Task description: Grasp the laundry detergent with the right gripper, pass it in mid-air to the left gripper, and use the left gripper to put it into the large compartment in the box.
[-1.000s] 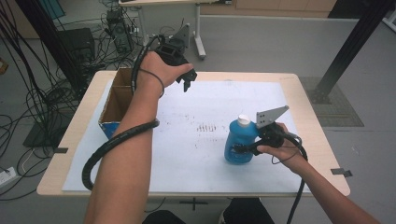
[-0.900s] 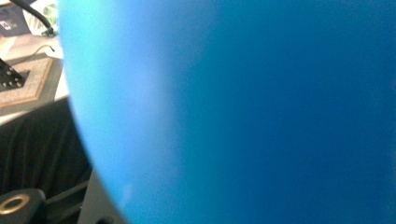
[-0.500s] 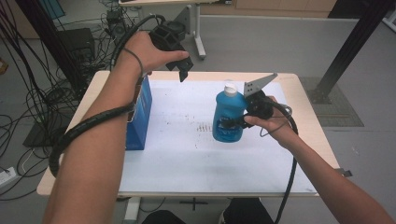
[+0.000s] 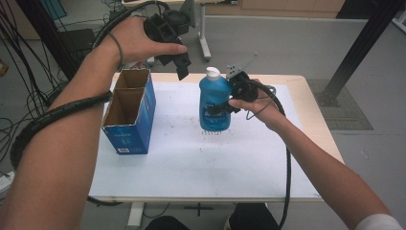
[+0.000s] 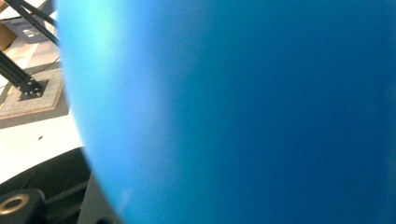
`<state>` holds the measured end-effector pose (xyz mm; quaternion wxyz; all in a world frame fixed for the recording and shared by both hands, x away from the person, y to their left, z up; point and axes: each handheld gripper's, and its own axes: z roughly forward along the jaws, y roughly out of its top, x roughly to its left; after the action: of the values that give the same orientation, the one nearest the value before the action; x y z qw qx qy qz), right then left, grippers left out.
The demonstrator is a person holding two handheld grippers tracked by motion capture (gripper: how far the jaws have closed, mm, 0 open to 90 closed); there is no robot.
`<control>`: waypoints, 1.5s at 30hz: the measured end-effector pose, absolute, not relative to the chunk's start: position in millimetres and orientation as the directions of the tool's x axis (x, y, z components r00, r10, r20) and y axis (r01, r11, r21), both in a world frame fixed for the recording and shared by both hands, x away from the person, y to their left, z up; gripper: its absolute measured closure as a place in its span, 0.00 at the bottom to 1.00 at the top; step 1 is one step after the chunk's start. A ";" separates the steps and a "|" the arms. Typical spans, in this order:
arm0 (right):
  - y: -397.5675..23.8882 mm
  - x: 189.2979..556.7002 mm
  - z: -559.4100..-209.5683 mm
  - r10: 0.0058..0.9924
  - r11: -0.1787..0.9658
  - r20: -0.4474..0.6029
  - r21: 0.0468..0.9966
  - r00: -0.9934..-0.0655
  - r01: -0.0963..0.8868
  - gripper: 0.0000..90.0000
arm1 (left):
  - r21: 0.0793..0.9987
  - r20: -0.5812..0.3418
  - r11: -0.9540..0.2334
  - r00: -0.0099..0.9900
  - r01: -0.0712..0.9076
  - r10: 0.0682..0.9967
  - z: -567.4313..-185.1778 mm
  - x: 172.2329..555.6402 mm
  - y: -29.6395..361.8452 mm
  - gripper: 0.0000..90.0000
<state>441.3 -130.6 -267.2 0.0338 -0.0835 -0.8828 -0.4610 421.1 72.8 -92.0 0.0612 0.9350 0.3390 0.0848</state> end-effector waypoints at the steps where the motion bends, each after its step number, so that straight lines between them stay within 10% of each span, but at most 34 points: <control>1: -126.8 442.6 -267.4 0.105 0.561 0.137 0.810 -0.985 0.173 0.48 | 0.169 0.118 -0.770 0.763 0.616 0.636 -92.1 420.0 72.3 0.07; 45: -76.8 417.7 -280.1 -0.087 0.541 0.093 0.840 -0.992 0.031 0.48 | 0.027 0.063 -0.916 0.914 0.399 0.400 -139.7 393.9 27.0 0.06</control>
<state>417.7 -76.8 -280.1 0.0621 0.0160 -0.8756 -0.4787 393.9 27.0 -139.7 0.0069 0.9783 0.2043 0.0338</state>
